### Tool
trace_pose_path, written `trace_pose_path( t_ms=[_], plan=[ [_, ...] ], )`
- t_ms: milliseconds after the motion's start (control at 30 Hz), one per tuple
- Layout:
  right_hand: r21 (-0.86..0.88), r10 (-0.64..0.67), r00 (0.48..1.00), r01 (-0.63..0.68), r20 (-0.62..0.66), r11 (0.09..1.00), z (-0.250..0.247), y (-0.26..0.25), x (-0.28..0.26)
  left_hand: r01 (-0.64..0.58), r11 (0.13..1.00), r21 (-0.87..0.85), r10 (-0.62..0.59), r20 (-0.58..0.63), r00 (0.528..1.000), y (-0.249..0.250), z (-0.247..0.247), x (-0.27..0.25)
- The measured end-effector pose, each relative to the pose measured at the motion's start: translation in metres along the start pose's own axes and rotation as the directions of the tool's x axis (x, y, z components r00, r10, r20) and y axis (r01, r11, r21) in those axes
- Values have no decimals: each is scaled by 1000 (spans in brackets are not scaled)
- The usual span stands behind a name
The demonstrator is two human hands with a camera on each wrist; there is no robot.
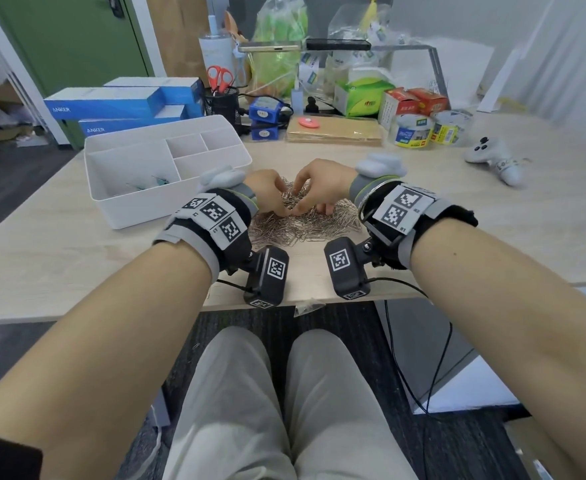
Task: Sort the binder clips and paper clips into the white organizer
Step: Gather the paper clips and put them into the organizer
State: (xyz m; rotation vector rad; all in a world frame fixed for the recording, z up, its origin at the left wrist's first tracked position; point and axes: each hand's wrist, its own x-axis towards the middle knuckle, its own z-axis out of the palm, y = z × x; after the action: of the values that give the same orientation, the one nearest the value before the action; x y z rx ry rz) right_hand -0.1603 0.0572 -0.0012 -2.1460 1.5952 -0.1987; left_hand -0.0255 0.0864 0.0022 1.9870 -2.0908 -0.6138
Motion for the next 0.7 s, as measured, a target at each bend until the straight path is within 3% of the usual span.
trace_pose_path(
  t_ms=[100, 233, 700],
  plan=[
    [20, 3, 1000, -3, -9, 1000, 1, -2, 2, -17, 1000, -5, 17, -27, 999, 2, 1, 0],
    [101, 7, 999, -3, -35, 995, -1, 1, 2, 17, 988, -151, -24, -43, 999, -2, 1, 2],
    [294, -7, 989, 51, -147, 954, -9, -10, 3, 13, 908, -419, -42, -60, 997, -6, -15, 3]
  ],
)
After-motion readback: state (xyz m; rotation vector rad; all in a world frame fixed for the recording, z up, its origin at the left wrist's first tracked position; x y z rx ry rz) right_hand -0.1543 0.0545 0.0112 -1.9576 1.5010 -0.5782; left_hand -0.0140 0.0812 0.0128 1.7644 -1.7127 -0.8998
